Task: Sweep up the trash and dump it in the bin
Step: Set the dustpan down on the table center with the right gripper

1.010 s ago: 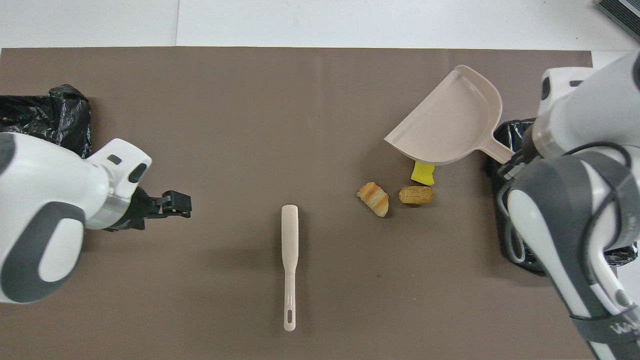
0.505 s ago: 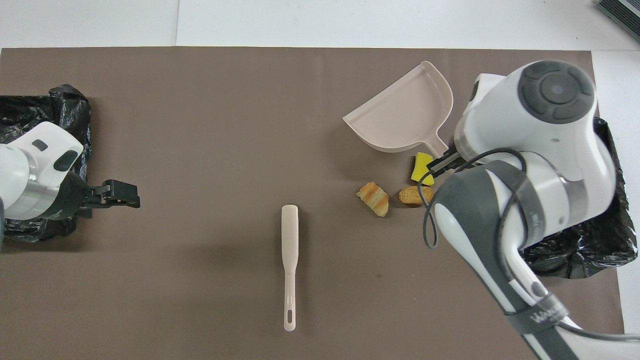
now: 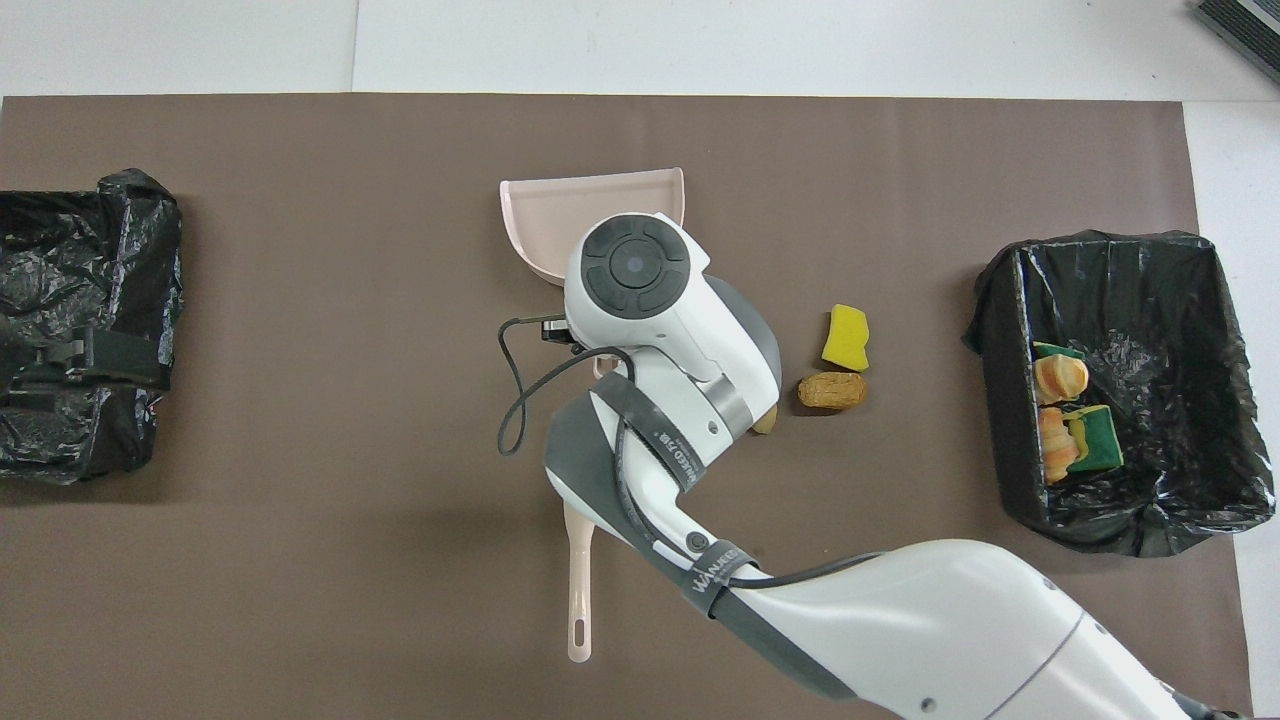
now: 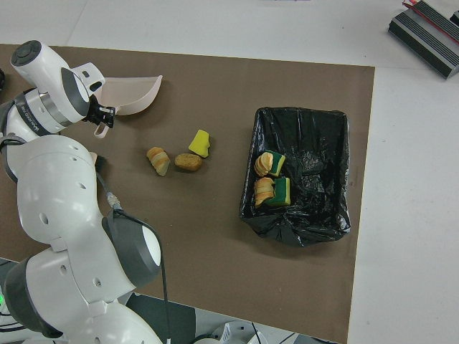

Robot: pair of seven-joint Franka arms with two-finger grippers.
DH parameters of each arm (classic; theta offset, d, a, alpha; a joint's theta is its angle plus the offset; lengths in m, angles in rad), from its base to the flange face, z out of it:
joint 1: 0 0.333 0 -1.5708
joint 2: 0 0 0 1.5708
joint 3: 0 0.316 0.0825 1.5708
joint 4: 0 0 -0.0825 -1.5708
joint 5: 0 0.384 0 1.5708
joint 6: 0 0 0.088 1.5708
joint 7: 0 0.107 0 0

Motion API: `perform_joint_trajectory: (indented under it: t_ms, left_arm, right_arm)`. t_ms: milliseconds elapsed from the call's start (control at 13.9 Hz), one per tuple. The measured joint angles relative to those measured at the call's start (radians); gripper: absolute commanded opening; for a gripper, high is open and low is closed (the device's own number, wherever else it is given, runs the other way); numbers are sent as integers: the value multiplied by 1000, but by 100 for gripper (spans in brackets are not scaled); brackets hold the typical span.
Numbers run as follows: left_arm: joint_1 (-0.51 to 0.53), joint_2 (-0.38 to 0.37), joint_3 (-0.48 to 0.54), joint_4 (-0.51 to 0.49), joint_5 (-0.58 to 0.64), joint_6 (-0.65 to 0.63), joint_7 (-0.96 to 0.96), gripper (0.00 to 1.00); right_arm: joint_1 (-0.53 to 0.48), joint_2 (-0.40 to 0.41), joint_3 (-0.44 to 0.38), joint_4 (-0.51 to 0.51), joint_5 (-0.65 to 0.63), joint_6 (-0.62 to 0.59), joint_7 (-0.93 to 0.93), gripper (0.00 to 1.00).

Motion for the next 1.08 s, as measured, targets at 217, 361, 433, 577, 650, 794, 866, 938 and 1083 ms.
perform_joint_trajectory:
  t_ms: [217,361,433,577,650,794,866,938,1083]
  left_arm:
    - [0,5,-2,2,7,0,0,100]
    - [0,3,-5,24,13,-21,0,100]
    - [0,-1,-8,36,14,-47,0,100]
    - [0,-19,-13,41,14,-76,0,100]
    - [1,-25,-13,40,15,-81,0,100]
    - [3,-25,-13,38,15,-84,0,100]
    - [4,-25,-12,38,15,-84,0,100]
    - [4,-25,-12,38,15,-84,-1,100]
    - [4,-25,-12,38,15,-81,0,100]
  right_arm:
    - [21,50,-5,56,-4,-4,48,34]
    - [21,48,-6,69,-4,-25,80,54]
    - [23,45,-5,70,-4,-35,94,67]
    - [28,24,0,53,-4,-56,135,90]
    - [34,-1,4,23,-4,-63,152,90]
    - [56,-60,10,-62,-4,-72,181,88]
    - [73,-93,11,-114,-3,-72,203,87]
    - [91,-127,12,-169,-3,-72,226,86]
    - [123,-191,14,-277,-1,-63,269,85]
